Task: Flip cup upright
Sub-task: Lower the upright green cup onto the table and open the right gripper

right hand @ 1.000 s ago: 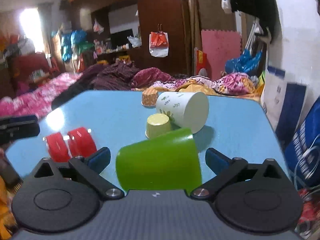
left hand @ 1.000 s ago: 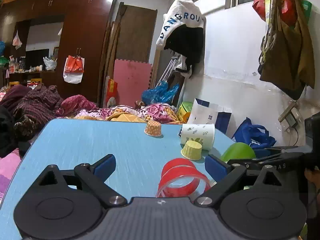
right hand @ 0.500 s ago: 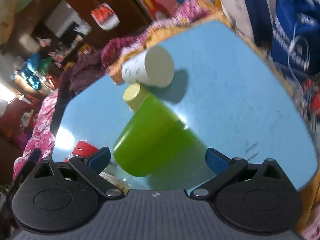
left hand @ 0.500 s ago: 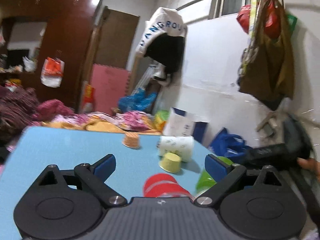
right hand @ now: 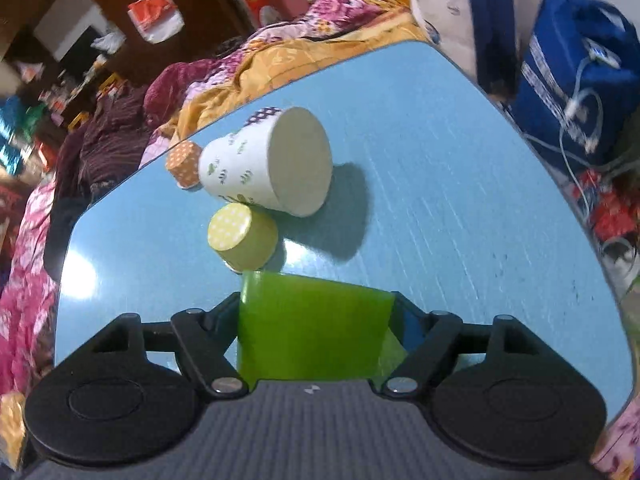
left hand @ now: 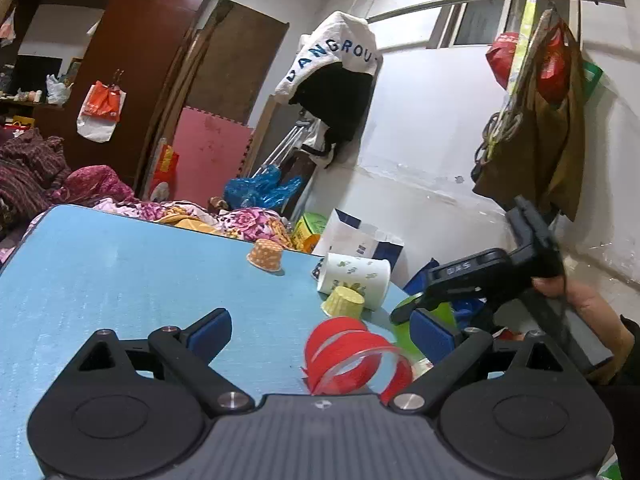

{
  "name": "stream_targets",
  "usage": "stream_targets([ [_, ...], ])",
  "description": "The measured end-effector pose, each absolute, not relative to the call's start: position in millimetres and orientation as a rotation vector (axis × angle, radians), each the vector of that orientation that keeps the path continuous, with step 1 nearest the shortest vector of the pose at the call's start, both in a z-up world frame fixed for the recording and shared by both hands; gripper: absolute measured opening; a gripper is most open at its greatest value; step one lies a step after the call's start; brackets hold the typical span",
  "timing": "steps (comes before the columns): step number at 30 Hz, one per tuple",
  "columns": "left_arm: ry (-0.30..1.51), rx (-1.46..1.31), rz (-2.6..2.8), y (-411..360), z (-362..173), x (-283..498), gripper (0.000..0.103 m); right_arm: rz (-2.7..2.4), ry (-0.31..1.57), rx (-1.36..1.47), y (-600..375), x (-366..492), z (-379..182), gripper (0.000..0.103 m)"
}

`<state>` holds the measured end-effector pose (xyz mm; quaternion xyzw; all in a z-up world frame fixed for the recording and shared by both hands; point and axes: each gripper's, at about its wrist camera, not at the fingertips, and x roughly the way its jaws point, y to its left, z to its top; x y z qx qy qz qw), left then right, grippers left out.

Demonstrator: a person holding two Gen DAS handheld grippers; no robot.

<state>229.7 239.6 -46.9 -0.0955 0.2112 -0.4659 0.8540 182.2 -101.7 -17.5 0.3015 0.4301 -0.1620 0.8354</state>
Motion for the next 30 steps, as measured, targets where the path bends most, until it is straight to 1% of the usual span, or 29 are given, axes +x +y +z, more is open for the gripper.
stream_targets([
  [1, 0.445, -0.202, -0.974, 240, -47, 230, 0.097, -0.34, 0.886, 0.616, -100, 181, -13, 0.076],
  [4, 0.444, -0.21, -0.958, 242, -46, 230, 0.097, -0.338, 0.724, 0.462, -85, 166, 7, 0.076],
  [7, 0.439, -0.219, -0.947, 243, -45, 229, 0.097, -0.333, 0.581, 0.26, -60, 150, 0, 0.075],
  [9, 0.439, -0.214, -0.939, 242, -43, 227, 0.097, -0.325, 0.551, 0.154, -47, 146, -12, 0.075],
  [12, 0.438, -0.195, -0.929, 236, -41, 224, 0.097, -0.3, 0.533, 0.084, -39, 145, -23, 0.075],
  [17, 0.453, -0.169, -0.914, 229, -41, 219, 0.097, -0.244, 0.607, 0.054, -38, 160, -9, 0.075],
  [22, 0.474, -0.169, -0.905, 223, -42, 222, 0.097, -0.194, 0.729, 0.018, -36, 178, 0, 0.075],
  [27, 0.486, -0.153, -0.908, 221, -46, 221, 0.097, -0.172, 0.771, -0.012, -33, 190, -2, 0.076],
  [29, 0.484, -0.152, -0.905, 222, -45, 222, 0.097, -0.169, 0.775, -0.024, -31, 188, -6, 0.078],
  [30, 0.484, -0.154, -0.903, 222, -45, 222, 0.097, -0.164, 0.776, -0.027, -30, 187, -7, 0.082],
])
